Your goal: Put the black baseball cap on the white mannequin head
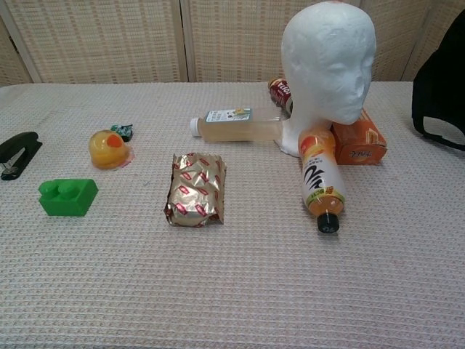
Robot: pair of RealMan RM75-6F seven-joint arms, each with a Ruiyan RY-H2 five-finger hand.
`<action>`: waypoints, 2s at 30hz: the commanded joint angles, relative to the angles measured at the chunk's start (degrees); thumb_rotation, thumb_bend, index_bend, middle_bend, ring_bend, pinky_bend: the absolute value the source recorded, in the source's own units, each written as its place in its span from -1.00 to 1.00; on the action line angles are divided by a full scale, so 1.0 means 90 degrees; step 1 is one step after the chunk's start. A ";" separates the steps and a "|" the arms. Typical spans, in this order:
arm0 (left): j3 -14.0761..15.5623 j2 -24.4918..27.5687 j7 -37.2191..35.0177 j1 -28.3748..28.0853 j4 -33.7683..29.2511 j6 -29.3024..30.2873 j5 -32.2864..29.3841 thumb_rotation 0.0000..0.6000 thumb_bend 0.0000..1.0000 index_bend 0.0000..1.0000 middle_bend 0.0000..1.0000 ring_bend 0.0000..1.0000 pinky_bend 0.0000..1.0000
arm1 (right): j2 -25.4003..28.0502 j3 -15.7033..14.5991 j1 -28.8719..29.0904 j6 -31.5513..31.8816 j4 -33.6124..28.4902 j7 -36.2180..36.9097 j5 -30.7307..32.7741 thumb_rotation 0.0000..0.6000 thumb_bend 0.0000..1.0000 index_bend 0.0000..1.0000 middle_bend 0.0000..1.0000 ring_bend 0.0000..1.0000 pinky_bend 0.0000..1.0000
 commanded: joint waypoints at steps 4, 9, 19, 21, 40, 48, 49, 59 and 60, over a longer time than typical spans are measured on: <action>-0.0031 0.0012 -0.0033 -0.0005 0.0012 -0.0059 -0.0087 1.00 -0.66 -1.00 -1.00 -1.00 -0.58 | 0.0150 0.0398 0.0583 0.0392 -0.1102 -0.0777 -0.0027 1.00 0.09 0.38 1.00 1.00 1.00; -0.0083 0.0029 -0.0084 -0.0017 0.0056 -0.0117 -0.0196 1.00 -0.66 -1.00 -1.00 -1.00 -0.58 | 0.0166 0.0532 0.1058 0.0541 -0.1548 -0.1388 -0.0164 1.00 0.07 0.38 1.00 1.00 1.00; -0.0146 0.0054 -0.0146 -0.0018 0.0077 -0.0139 -0.0285 1.00 -0.66 -1.00 -1.00 -1.00 -0.58 | 0.0010 0.0275 0.1760 0.0705 -0.2001 -0.2226 -0.0655 1.00 0.02 0.37 1.00 1.00 1.00; -0.0130 0.0079 -0.0213 -0.0022 0.0053 -0.0163 -0.0255 1.00 -0.66 -1.00 -1.00 -1.00 -0.58 | -0.0049 0.0144 0.1799 0.0711 -0.2062 -0.2270 -0.0722 1.00 0.02 0.37 1.00 1.00 1.00; -0.0114 0.0205 -0.0385 0.0036 -0.0046 -0.0111 -0.0203 1.00 -0.66 -1.00 -1.00 -1.00 -0.58 | -0.0306 -0.1543 0.1561 0.0569 -0.1840 -0.2488 -0.1726 1.00 0.00 0.36 1.00 1.00 1.00; -0.0123 0.0234 -0.0456 0.0047 -0.0100 -0.0121 -0.0226 1.00 -0.66 -1.00 -1.00 -1.00 -0.58 | -0.0493 -0.1995 0.1291 0.0425 -0.1260 -0.2400 -0.1807 1.00 -0.02 0.37 1.00 1.00 1.00; -0.0123 0.0241 -0.0461 0.0046 -0.0108 -0.0133 -0.0234 1.00 -0.66 -1.00 -1.00 -1.00 -0.58 | -0.0509 -0.2006 0.1279 0.0432 -0.1215 -0.2373 -0.1827 1.00 -0.02 0.36 1.00 1.00 1.00; -0.0119 0.0270 -0.0446 0.0051 -0.0160 -0.0155 -0.0247 1.00 -0.65 -1.00 -1.00 -1.00 -0.57 | -0.0121 -0.2149 0.1026 0.0479 -0.1486 -0.2465 -0.2034 1.00 -0.55 -0.95 0.95 1.00 1.00; -0.0115 0.0276 -0.0449 0.0052 -0.0168 -0.0157 -0.0241 1.00 -0.65 -1.00 -1.00 -1.00 -0.57 | -0.0036 -0.2189 0.0983 0.0462 -0.1573 -0.2518 -0.2048 1.00 -0.58 -0.99 0.90 1.00 1.00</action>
